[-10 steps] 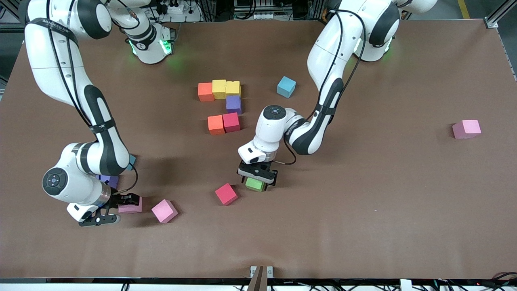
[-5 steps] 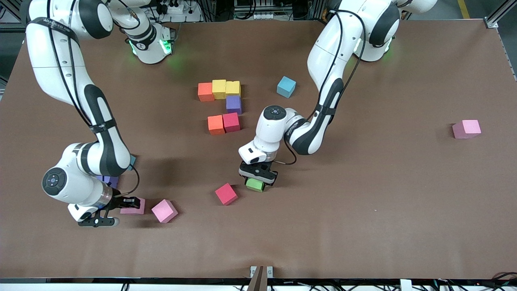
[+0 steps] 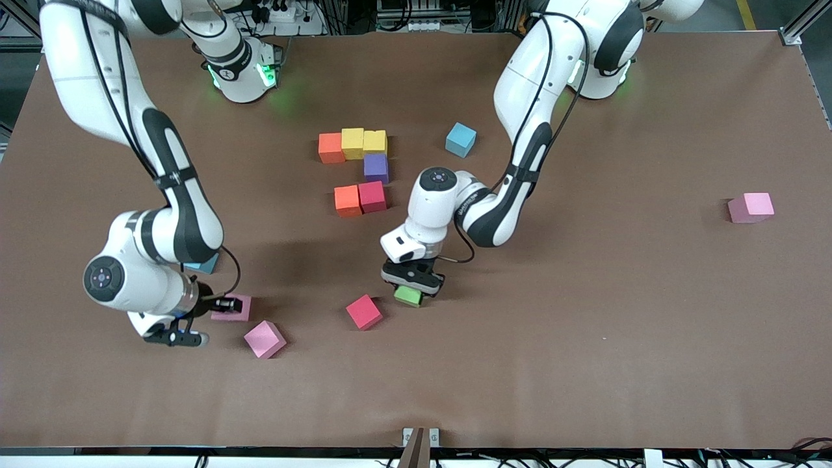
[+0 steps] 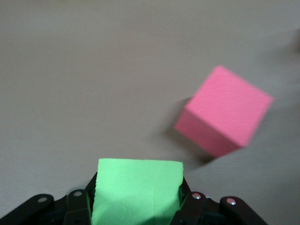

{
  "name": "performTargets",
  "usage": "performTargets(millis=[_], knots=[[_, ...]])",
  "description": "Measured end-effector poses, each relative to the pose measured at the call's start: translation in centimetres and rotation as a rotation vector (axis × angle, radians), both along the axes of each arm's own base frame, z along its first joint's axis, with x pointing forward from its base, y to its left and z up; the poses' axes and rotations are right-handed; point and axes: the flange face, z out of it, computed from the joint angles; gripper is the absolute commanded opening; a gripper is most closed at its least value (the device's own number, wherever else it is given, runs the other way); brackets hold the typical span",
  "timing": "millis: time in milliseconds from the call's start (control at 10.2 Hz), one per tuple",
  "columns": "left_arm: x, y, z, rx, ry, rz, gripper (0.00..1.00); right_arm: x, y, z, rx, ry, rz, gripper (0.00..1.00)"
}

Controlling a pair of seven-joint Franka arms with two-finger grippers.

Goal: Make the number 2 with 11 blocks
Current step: 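Carry the green cube to the cluster while the right gripper holds pink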

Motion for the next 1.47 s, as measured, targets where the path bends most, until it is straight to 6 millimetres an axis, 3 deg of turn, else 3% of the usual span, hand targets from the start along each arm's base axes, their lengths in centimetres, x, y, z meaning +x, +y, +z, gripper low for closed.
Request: performTargets(millis=[293,489,684,880,1076,1271,1467], knots=[[-5.8,-6.0,5.3,-0.035,0.068,-0.077,0.00,-6.4,3.9,1.5,-0.025,0.082,-0.153,0.00],[-9.5,-8.6,6.2,0.018,0.102,-0.194,0.00,-10.7,5.6,2.6,-0.049,0.121,-0.269,0.00],[-11.9,-10.1,6.3,0.057,0.127,-0.303,0.00,-13.1,5.1,3.4,-0.062,0.137,-0.349,0.00],[-14.2,-11.0,5.9,0.115,0.173,-0.389,0.00,-13.6,3.9,4.2,-0.067,0.135,-0.438,0.00],[-15.6,-12.2,7.1,0.137,0.162,-0.500,0.00,-13.1,1.1,4.4,-0.069,0.133,-0.518,0.00],[-16.5,-13.7,10.8,0.096,0.122,-0.533,0.00,-12.7,-2.1,4.4,-0.079,0.134,-0.646,0.00],[-16.6,-15.0,14.8,0.029,0.056,-0.561,0.00,-12.7,-1.2,4.5,-0.090,0.138,-0.763,0.00]])
